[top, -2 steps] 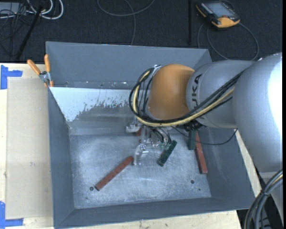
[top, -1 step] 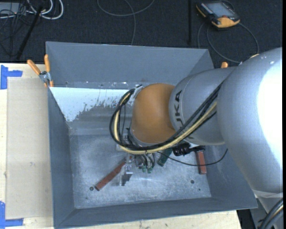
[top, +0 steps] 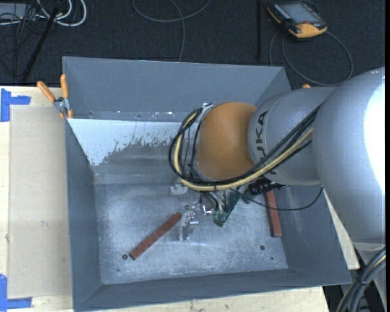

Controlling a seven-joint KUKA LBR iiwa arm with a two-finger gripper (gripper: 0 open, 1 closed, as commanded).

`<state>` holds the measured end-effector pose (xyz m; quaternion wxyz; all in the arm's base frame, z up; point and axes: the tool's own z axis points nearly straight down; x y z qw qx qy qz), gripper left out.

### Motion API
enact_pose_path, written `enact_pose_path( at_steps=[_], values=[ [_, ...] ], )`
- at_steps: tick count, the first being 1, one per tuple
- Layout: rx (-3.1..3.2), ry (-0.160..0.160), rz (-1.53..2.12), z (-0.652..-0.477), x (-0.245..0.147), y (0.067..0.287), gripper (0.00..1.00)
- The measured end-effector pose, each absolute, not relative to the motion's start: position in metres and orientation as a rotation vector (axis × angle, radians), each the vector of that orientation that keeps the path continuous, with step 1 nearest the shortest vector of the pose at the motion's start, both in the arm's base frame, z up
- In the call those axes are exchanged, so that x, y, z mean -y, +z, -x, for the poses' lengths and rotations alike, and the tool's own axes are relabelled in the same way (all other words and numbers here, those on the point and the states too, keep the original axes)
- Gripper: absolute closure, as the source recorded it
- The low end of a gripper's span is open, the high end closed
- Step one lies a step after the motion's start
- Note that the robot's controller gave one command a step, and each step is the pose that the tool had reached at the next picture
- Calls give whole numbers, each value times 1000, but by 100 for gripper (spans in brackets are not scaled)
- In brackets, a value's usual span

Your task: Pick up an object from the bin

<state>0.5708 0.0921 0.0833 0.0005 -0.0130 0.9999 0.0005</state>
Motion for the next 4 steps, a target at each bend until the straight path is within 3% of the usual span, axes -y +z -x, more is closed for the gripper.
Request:
enact_pose_path(
  at_steps=[1,3,4],
  values=[
    [-3128,2,-69,-536,-151,75,100],
    [-3134,1,-70,-534,-150,78,100],
    [-3148,-4,-71,-531,-150,96,100]
  ],
)
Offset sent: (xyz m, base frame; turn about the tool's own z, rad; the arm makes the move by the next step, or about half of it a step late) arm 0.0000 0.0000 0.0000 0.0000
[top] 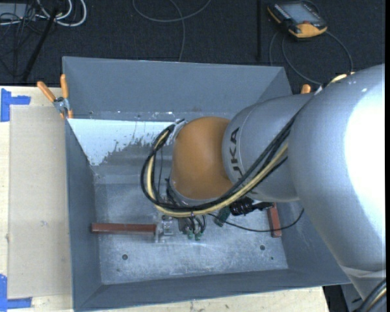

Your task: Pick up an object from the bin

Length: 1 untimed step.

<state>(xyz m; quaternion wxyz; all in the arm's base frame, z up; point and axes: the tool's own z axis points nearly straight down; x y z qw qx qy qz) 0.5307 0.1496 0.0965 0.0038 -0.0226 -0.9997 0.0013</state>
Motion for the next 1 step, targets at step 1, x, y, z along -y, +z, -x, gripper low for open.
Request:
enact_pose_path(
  at_steps=[1],
  values=[
    [3138,1,70,-533,-150,117,100]
  ],
)
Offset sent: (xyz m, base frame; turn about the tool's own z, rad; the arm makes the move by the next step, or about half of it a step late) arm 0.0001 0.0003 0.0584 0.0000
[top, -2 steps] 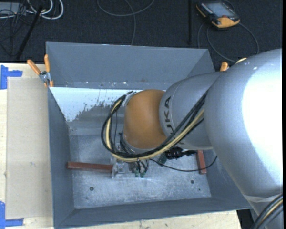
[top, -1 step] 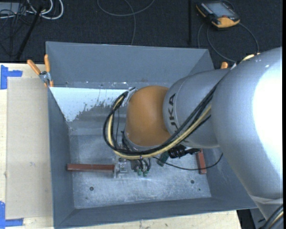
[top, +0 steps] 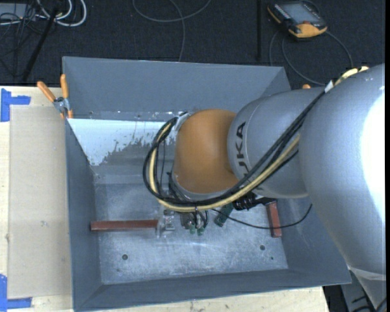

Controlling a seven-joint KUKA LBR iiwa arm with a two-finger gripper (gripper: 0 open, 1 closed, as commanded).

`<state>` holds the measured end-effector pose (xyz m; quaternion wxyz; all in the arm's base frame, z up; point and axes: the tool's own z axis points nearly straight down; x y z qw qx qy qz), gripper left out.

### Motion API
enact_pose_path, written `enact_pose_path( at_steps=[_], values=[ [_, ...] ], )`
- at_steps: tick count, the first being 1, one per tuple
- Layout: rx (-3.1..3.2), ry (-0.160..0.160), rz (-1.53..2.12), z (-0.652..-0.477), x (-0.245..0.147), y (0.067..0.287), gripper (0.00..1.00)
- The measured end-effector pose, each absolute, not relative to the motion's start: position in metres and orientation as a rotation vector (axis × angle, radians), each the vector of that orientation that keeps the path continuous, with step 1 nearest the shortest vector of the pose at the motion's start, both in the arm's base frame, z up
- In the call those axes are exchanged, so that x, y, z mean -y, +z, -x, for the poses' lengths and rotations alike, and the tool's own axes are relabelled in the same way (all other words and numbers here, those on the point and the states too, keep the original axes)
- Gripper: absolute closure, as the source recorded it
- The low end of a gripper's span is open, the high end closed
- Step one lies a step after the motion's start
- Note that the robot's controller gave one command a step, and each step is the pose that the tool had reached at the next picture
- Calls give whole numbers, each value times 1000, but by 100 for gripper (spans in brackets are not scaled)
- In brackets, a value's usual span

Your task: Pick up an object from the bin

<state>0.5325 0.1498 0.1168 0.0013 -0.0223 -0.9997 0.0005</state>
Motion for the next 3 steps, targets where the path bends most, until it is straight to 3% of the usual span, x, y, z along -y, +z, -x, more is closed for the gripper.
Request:
enact_pose_path(
  at_steps=[3],
  values=[
    [3141,-1,70,-533,-150,145,100]
  ],
)
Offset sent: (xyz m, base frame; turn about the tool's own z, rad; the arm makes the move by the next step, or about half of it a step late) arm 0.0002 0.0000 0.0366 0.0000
